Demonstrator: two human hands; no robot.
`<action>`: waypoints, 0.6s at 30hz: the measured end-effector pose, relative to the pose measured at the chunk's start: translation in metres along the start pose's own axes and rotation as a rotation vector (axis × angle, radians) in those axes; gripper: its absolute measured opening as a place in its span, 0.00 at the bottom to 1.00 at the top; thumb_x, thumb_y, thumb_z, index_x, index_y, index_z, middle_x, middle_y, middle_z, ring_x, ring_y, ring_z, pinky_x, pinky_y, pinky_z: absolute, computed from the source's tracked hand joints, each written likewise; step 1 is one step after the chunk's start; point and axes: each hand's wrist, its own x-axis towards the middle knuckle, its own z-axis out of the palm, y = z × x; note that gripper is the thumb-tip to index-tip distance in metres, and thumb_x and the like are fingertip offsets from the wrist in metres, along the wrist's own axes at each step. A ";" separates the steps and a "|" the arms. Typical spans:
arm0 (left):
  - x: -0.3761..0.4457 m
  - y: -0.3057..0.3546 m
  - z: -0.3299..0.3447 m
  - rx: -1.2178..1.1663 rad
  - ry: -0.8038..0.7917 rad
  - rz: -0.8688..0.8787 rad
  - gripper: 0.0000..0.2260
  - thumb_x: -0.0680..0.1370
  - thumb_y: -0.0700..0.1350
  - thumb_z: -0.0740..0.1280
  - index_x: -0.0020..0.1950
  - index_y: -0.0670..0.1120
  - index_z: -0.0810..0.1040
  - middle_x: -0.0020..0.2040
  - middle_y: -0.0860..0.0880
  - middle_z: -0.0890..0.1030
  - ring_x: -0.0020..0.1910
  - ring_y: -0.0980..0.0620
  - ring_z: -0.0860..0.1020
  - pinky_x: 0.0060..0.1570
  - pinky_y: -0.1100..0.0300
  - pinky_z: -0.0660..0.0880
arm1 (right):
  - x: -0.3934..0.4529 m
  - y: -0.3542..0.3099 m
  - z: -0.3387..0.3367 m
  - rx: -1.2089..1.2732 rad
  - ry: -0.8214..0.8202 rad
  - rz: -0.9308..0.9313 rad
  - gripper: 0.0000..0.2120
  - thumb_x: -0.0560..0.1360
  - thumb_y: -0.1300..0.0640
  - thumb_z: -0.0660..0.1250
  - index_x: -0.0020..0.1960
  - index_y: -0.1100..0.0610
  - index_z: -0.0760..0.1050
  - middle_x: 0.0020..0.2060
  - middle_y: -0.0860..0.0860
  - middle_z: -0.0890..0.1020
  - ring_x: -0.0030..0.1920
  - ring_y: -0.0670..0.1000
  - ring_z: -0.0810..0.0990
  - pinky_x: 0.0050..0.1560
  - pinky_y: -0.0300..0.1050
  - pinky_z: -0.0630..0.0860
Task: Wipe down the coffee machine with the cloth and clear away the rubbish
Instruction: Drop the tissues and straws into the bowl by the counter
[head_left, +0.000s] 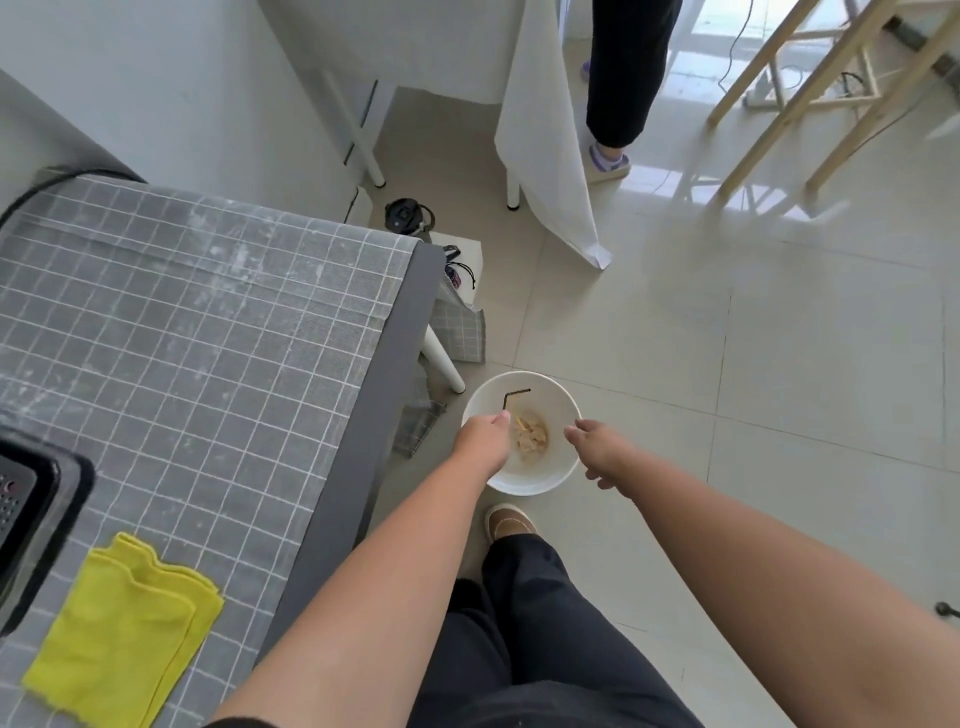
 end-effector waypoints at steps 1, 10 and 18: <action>-0.007 0.002 -0.004 -0.007 0.001 0.011 0.14 0.80 0.54 0.56 0.40 0.49 0.73 0.54 0.42 0.81 0.54 0.40 0.79 0.57 0.45 0.76 | 0.000 0.000 -0.001 0.029 0.016 -0.012 0.25 0.80 0.46 0.53 0.75 0.50 0.60 0.62 0.57 0.74 0.52 0.59 0.78 0.44 0.47 0.74; -0.073 0.002 -0.075 -0.256 0.111 0.240 0.11 0.82 0.48 0.58 0.58 0.50 0.78 0.50 0.53 0.82 0.47 0.56 0.80 0.53 0.57 0.76 | -0.036 -0.057 0.009 0.194 -0.006 -0.216 0.11 0.80 0.54 0.58 0.57 0.56 0.75 0.45 0.55 0.79 0.37 0.52 0.74 0.37 0.44 0.70; -0.147 -0.045 -0.154 -0.502 0.428 0.303 0.09 0.81 0.42 0.60 0.52 0.52 0.78 0.46 0.51 0.83 0.44 0.54 0.80 0.43 0.64 0.73 | -0.092 -0.142 0.087 0.023 -0.121 -0.587 0.12 0.76 0.61 0.57 0.52 0.55 0.79 0.37 0.51 0.82 0.34 0.49 0.76 0.36 0.40 0.71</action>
